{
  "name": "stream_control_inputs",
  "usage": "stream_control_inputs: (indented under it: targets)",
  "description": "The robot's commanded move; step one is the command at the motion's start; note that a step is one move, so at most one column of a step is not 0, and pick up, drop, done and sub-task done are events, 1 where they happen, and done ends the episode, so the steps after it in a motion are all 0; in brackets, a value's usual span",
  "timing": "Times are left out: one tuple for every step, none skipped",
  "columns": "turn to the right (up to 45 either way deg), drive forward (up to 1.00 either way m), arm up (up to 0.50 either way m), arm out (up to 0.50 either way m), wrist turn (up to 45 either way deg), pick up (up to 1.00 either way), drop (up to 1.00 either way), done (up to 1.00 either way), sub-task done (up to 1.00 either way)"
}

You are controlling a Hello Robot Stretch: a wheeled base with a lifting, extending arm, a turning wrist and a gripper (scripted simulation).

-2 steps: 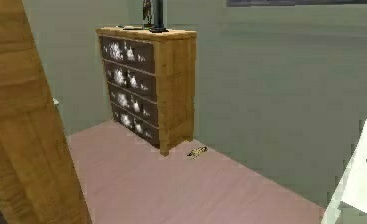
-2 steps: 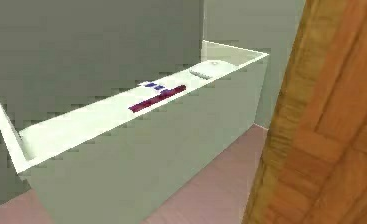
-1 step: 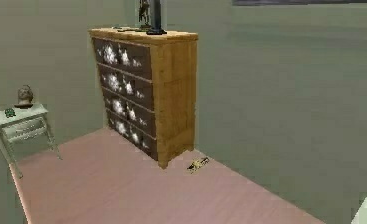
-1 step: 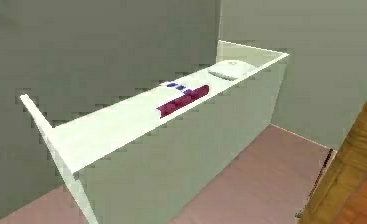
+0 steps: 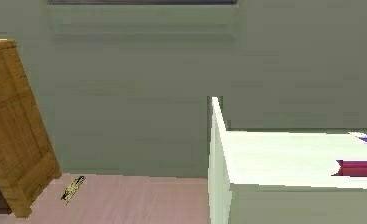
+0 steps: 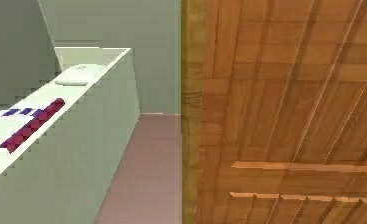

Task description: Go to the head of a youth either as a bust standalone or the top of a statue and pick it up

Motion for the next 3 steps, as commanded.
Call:
stream_control_inputs:
  targets:
    - [0.0, 0.30, 0.00, 0.00, 0.0, 0.00, 0.00, 0.00, 0.00]
    - [-45.0, 0.00, 0.00, 0.00, 0.0, 0.00, 0.00, 0.00, 0.00]
    - [-42.0, 0.00, 0.00, 0.00, 0.0, 0.00, 0.00, 0.00, 0.00]
